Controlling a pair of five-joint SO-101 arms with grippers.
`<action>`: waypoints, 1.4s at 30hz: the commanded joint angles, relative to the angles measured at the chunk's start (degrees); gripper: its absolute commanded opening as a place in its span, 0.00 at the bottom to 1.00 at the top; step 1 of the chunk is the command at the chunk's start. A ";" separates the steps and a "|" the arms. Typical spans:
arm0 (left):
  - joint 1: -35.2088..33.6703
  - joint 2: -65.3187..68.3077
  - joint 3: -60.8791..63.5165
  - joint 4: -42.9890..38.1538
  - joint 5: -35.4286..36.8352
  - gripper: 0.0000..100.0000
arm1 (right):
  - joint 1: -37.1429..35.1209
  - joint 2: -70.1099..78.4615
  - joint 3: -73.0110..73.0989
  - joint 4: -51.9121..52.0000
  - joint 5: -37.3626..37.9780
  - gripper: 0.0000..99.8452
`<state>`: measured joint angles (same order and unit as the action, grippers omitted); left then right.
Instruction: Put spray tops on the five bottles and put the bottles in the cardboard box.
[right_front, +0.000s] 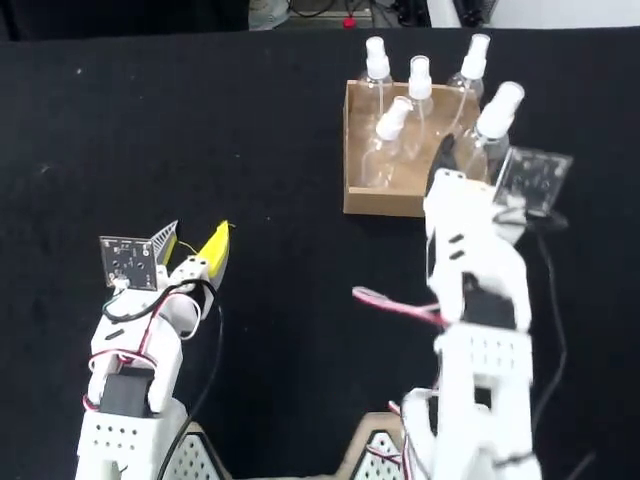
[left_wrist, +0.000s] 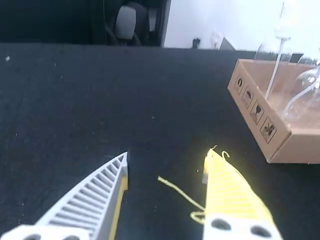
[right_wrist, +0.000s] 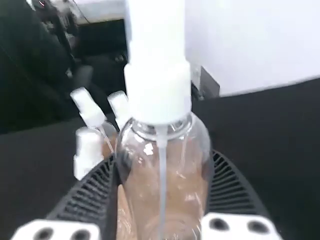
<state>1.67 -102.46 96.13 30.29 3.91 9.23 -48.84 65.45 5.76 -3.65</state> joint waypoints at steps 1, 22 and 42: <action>0.13 -0.44 1.27 0.79 0.18 0.23 | 2.11 9.54 -3.82 -11.96 0.70 0.15; 0.13 -0.44 1.27 0.97 -0.18 0.23 | 3.69 44.18 -17.01 -31.65 0.70 0.15; -0.04 -0.44 1.27 0.97 -0.26 0.23 | 2.46 56.13 -24.84 -31.82 0.79 0.15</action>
<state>1.67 -102.46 96.13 30.90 3.91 11.96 7.16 44.18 -24.48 -3.47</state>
